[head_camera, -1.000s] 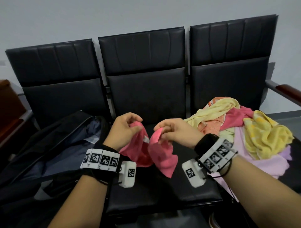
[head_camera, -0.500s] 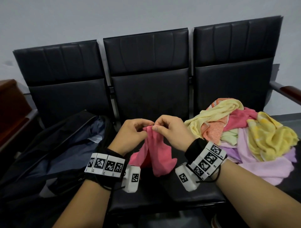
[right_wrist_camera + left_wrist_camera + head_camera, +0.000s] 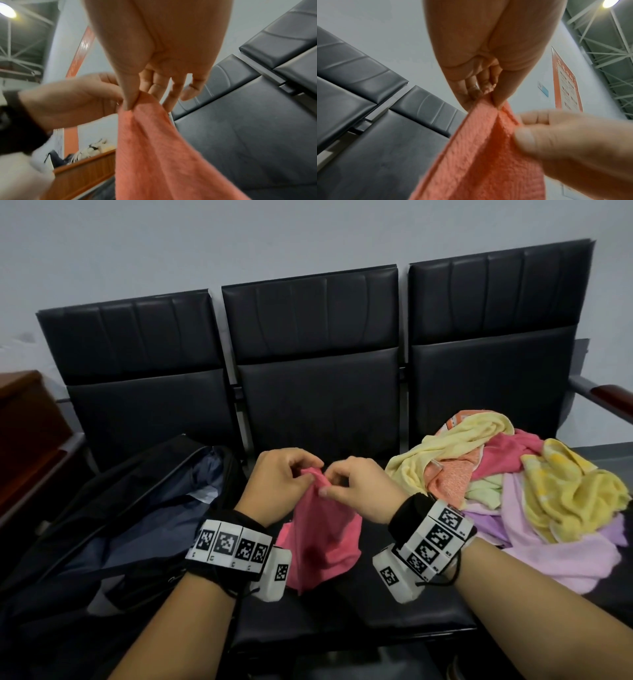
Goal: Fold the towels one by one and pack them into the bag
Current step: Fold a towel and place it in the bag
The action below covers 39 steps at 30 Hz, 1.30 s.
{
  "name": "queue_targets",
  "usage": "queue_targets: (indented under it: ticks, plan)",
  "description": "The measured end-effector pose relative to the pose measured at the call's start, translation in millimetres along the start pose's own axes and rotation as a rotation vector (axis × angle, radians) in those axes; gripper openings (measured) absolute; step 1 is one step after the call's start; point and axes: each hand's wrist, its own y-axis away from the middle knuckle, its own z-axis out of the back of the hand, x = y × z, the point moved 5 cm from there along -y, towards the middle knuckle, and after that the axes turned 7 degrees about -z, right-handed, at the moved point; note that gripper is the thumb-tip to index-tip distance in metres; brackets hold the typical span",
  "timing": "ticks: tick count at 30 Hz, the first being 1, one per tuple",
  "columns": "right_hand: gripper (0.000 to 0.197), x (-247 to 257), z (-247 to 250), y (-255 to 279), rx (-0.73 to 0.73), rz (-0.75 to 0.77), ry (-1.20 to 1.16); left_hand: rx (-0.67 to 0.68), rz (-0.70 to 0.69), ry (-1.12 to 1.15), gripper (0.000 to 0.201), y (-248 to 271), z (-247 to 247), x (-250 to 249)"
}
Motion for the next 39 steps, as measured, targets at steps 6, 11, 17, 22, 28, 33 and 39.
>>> queue_targets:
  ticks: [6,11,17,22,28,33,39]
  plan:
    - [0.036,-44.3,-25.0,8.6,0.237,-0.034,0.505,-0.235,-0.103,-0.079,0.035,0.6,38.8,3.7]
    - [0.027,-81.1,-18.8,23.6,0.338,-0.166,0.765,-0.526,0.014,-0.084,0.032,13.5,88.7,32.3]
    - [0.040,-79.6,7.8,23.3,0.273,-0.046,0.780,-0.589,0.082,-0.144,0.033,17.7,116.1,54.2]
    - [0.021,-69.8,46.9,16.2,0.025,-0.101,0.536,-0.639,0.159,-0.199,0.029,24.4,131.0,76.0]
    - [0.011,-50.3,71.8,10.4,-0.082,0.001,0.408,-0.652,0.205,-0.238,0.026,26.1,137.3,85.5]
    - [0.010,-43.9,73.8,12.9,-0.041,0.044,0.450,-0.626,0.237,-0.259,0.025,24.3,137.0,87.0]
    - [0.015,-54.6,68.1,13.3,-0.044,-0.030,0.457,-0.583,0.252,-0.279,0.026,23.9,133.7,85.5]
